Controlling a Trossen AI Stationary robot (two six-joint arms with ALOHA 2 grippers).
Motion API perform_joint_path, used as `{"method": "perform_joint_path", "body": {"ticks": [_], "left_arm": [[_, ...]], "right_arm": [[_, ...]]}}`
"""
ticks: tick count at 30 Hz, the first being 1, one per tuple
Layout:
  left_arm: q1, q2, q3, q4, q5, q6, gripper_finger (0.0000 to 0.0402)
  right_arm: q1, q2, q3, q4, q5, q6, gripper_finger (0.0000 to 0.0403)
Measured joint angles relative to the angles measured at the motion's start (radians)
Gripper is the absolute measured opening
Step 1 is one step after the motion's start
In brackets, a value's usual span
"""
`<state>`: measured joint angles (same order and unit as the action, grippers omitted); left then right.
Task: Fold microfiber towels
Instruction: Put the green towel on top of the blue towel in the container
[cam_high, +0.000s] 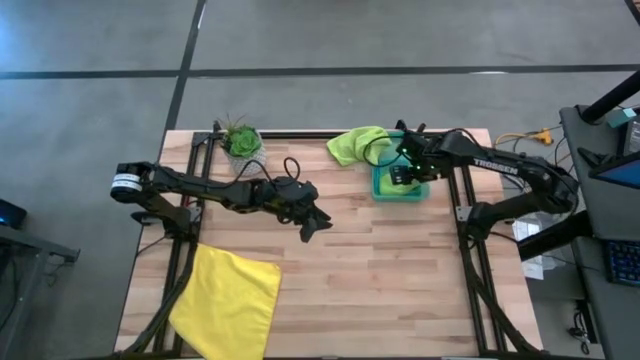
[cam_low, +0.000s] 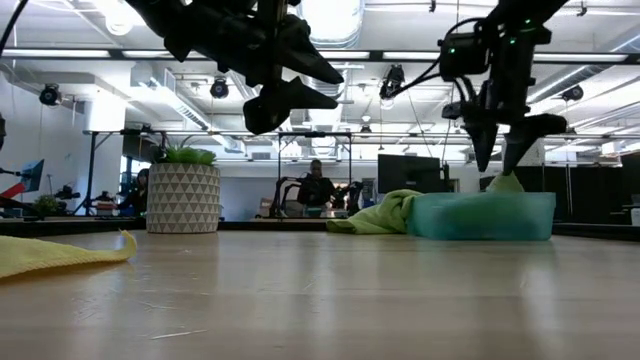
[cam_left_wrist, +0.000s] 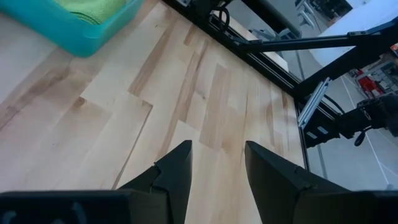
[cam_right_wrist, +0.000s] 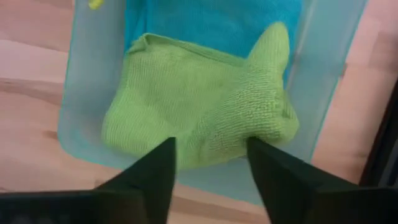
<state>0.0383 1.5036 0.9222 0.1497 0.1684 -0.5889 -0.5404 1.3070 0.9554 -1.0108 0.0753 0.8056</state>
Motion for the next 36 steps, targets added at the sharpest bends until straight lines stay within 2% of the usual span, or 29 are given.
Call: {"method": "perform_joint_path", "body": {"ticks": [4,7,9,12,15,22,32,36], "left_arm": [[0.000,0.000,0.000,0.000,0.002,-0.006,0.0132],[0.000,0.000,0.000,-0.001,0.003,-0.008,0.0132],[0.000,0.000,0.000,-0.001,0.003,-0.008,0.0132],[0.000,0.000,0.000,-0.001,0.003,-0.008,0.0132],[0.001,0.000,0.000,-0.001,0.003,-0.008,0.0132],[0.001,0.000,0.000,-0.001,0.003,-0.008,0.0132],[0.001,0.000,0.000,-0.002,0.003,-0.008,0.0132],[0.001,0.000,0.000,-0.002,0.003,-0.008,0.0132]], "right_arm": [[0.024,0.058,0.067,-0.016,0.028,-0.036,0.0119],[0.051,0.076,0.135,-0.051,0.089,-0.049,0.0070],[0.059,0.088,0.167,-0.056,0.123,-0.069,0.0043],[0.049,0.131,0.177,-0.058,0.105,-0.119,0.0015],[0.044,0.186,0.141,-0.063,0.057,-0.132,0.0010],[0.079,0.241,0.031,-0.107,0.044,-0.130,0.0009],[0.064,0.039,-0.014,-0.113,0.097,-0.077,0.0009],[0.047,0.012,-0.082,-0.099,0.064,-0.046,0.0009]]}}
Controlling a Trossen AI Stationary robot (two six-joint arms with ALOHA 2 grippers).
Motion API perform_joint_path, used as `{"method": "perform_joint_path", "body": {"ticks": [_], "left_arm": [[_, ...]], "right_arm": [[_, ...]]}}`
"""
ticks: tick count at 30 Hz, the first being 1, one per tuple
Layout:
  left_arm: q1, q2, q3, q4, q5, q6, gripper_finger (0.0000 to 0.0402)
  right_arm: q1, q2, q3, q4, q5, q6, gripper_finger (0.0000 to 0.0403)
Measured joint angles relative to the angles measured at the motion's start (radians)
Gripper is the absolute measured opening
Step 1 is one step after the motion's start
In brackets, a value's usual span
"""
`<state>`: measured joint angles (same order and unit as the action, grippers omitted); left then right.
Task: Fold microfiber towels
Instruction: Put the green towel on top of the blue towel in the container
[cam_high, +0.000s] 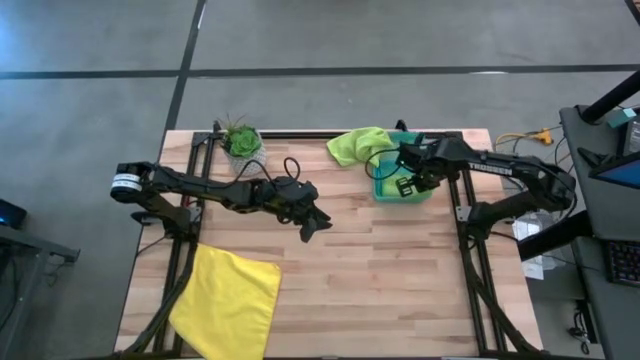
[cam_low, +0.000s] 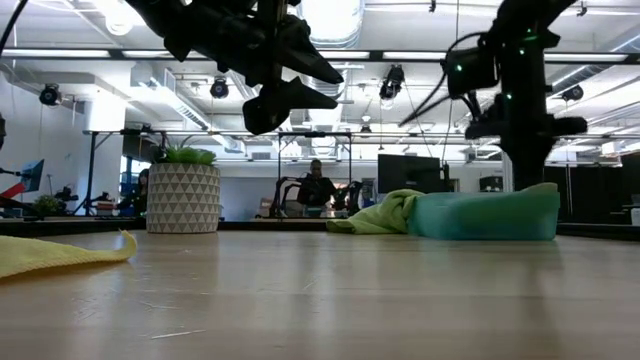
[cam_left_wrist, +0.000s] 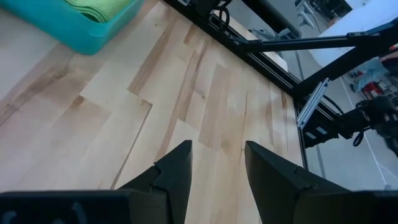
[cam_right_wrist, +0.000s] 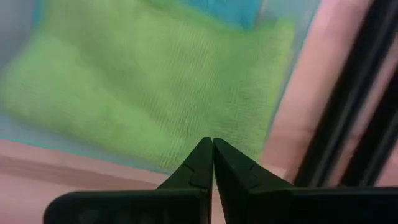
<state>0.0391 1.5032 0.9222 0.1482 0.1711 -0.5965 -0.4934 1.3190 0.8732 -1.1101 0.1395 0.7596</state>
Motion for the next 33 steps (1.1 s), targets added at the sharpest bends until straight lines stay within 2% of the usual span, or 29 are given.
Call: {"method": "perform_joint_path", "body": {"ticks": [5,9,13,17,27,33], "left_arm": [[0.000,0.000,0.000,0.000,0.000,0.000,0.0132],[0.000,0.000,0.000,0.000,0.000,0.000,0.0132],[0.000,0.000,0.000,-0.001,0.000,0.000,0.0132],[0.000,0.000,0.000,-0.001,0.000,0.000,0.0132],[0.000,0.000,0.000,-0.001,-0.001,-0.023,0.0132],[0.000,0.000,0.000,-0.002,-0.001,-0.027,0.0132]], "right_arm": [[0.003,0.050,-0.075,0.069,-0.050,0.010,0.0009],[0.002,0.054,-0.046,0.039,-0.056,-0.004,0.0009],[0.002,0.006,0.041,-0.020,0.019,-0.008,0.0009],[-0.030,-0.004,0.060,-0.019,0.051,-0.015,0.0009],[-0.100,0.137,0.036,0.025,0.045,-0.121,0.0009],[-0.089,0.064,0.057,-0.039,0.045,-0.090,0.0009]]}}
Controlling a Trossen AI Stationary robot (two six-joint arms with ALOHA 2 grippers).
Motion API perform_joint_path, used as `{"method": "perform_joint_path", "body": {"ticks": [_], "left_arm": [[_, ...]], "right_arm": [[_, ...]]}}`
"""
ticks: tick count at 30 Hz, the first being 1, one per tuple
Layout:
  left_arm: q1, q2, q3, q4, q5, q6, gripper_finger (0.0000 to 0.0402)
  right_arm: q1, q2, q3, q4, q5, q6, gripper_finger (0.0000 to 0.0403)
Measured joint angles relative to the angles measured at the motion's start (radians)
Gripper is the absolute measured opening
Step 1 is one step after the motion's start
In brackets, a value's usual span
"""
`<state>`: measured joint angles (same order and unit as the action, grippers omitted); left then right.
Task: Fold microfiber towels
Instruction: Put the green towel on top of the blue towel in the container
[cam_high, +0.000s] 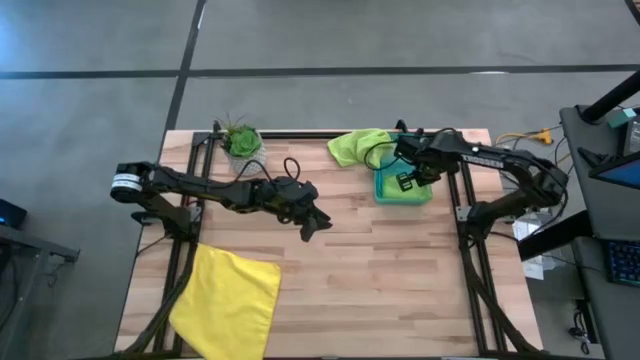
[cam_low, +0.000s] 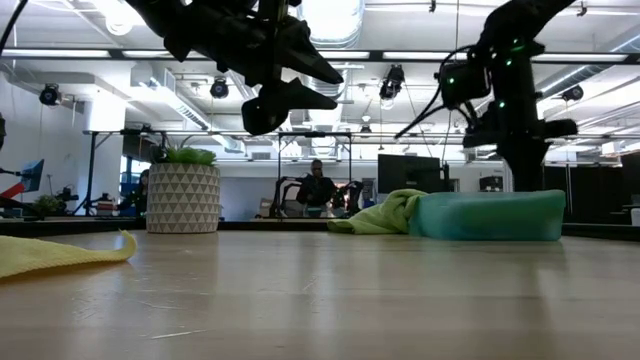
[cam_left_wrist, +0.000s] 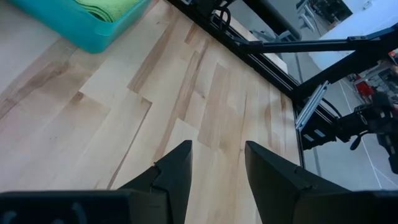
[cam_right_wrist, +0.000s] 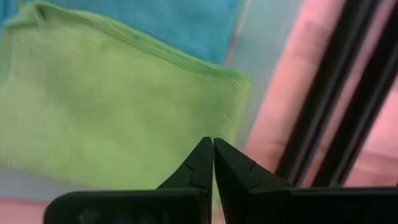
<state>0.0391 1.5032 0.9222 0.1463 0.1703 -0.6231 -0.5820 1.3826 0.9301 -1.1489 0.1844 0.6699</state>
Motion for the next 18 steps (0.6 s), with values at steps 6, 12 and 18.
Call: {"method": "perform_joint_path", "body": {"ticks": [6,12,18], "left_arm": [[0.000,0.000,0.000,0.000,0.000,0.000,0.0132],[0.000,0.000,0.000,0.000,-0.009,0.000,0.0132],[0.000,0.000,0.000,0.000,-0.013,0.000,0.0132]], "right_arm": [[0.061,-0.034,-0.073,0.004,-0.031,0.068,0.0009],[0.083,0.002,-0.161,0.104,-0.080,0.097,0.0009],[0.082,-0.001,-0.148,0.100,-0.069,0.090,0.0009]]}}
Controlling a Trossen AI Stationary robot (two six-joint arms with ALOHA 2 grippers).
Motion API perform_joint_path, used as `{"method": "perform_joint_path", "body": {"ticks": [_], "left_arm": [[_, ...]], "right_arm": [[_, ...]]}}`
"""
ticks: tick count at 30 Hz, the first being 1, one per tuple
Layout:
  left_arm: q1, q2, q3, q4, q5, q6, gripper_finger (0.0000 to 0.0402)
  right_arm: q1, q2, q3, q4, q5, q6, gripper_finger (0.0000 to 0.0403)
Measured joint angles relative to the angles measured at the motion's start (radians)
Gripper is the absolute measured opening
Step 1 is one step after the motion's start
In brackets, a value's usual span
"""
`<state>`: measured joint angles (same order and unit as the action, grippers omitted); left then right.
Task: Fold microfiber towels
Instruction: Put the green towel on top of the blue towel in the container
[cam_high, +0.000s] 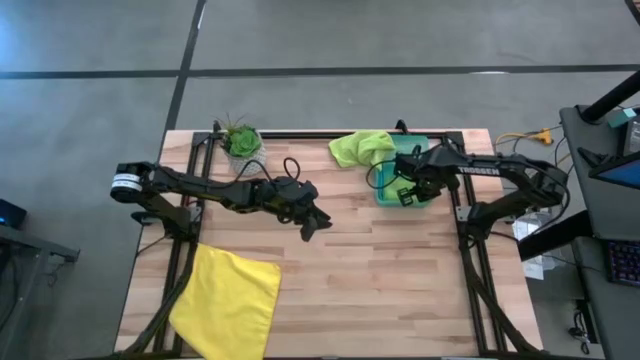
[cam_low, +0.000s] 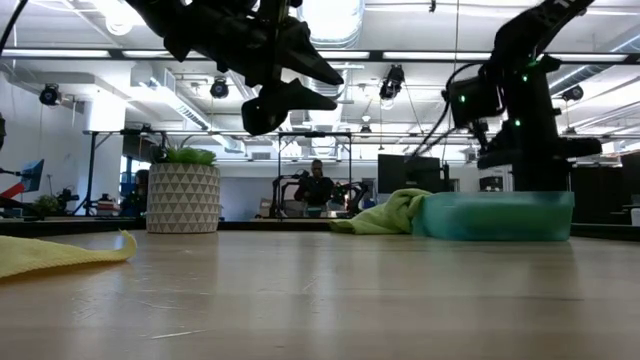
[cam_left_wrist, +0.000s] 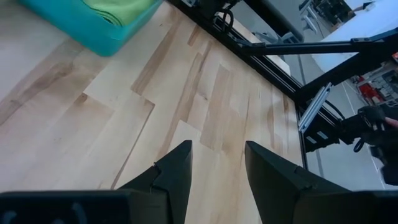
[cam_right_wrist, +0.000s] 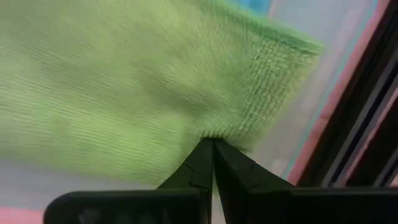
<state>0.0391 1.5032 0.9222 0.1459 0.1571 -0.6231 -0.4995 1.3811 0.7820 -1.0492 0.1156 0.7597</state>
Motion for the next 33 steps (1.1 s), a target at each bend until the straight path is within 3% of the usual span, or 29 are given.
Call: {"method": "perform_joint_path", "body": {"ticks": [6,14,33], "left_arm": [[0.000,0.000,0.000,-0.007,-0.014,0.000,0.0132],[0.000,0.000,-0.001,-0.006,-0.038,0.001,0.0132],[0.000,0.000,-0.020,-0.005,-0.039,0.000,0.0132]], "right_arm": [[0.040,-0.030,0.043,0.036,0.005,0.042,0.0009],[0.056,0.071,0.042,0.074,-0.042,0.024,0.0009],[0.123,0.145,0.170,0.151,-0.052,0.052,0.0009]]}}
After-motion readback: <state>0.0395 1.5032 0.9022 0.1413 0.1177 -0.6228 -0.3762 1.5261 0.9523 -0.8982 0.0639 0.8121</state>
